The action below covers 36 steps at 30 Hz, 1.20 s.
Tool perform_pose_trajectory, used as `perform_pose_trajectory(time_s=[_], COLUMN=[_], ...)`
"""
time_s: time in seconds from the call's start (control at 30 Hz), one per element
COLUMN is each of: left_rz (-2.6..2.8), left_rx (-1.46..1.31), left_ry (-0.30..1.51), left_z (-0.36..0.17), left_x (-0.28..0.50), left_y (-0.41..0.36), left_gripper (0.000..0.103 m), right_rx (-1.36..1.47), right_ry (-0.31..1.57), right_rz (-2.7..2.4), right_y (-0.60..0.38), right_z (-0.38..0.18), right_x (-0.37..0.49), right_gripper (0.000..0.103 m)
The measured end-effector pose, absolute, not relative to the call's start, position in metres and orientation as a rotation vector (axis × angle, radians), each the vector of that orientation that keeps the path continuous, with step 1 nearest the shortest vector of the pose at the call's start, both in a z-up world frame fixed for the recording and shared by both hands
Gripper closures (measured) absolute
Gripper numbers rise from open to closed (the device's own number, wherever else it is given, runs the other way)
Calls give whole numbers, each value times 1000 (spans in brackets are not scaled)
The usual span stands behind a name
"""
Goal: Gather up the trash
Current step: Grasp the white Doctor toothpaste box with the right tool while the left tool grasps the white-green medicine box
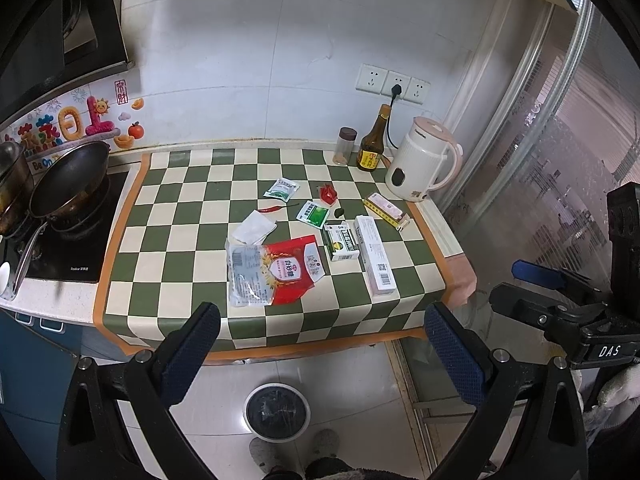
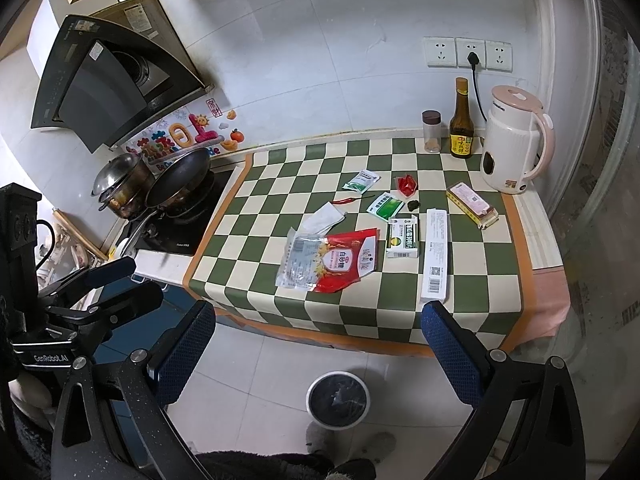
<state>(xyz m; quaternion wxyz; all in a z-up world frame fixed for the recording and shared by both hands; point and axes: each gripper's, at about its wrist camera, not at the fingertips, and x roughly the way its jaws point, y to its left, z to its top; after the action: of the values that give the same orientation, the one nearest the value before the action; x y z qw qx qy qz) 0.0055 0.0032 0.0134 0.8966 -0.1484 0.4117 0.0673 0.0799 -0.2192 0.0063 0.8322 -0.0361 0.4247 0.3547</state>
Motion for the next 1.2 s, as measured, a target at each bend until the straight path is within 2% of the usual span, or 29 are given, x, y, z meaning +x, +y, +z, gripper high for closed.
perform_pose_trajectory(time_s=[0.1, 0.2, 0.4, 0.7, 0.77, 0.83, 0.97, 1.0, 1.1, 1.2], left_rz=[185, 374, 507, 669, 700, 716, 715, 707, 631, 528], left_rx=[-282, -133, -85, -34, -34, -46, -71, -80, -142, -231], left_ry=[856, 857, 915, 1111, 1172, 1235, 1336, 1351, 1399, 1432], left_z=[13, 5, -45, -136, -159, -180, -212, -218, -231, -244], left_x=[6, 10, 33, 127, 151, 176, 226, 238, 277, 314], left_y=[5, 10, 46, 55, 57, 56, 47, 44, 30, 14], left_gripper=[0, 0, 0, 0, 0, 0, 0, 0, 0, 0], right_rx=[-73, -44, 31, 27, 9, -34, -82, -97, -144, -176], right_ry=[898, 888, 915, 1100, 1151, 1210, 1308, 1325, 1391, 1372], right_rz=[749, 692, 472, 245, 239, 245, 317, 333, 388, 383], right_y=[-217, -214, -221, -236, -228, -215, -185, -178, -161, -171], right_z=[4, -2, -32, -146, -177, -209, -263, -274, -307, -310], right_x=[78, 75, 89, 218, 260, 299, 355, 364, 387, 395], right_gripper=[0, 0, 0, 1, 6, 15, 24, 28, 53, 54])
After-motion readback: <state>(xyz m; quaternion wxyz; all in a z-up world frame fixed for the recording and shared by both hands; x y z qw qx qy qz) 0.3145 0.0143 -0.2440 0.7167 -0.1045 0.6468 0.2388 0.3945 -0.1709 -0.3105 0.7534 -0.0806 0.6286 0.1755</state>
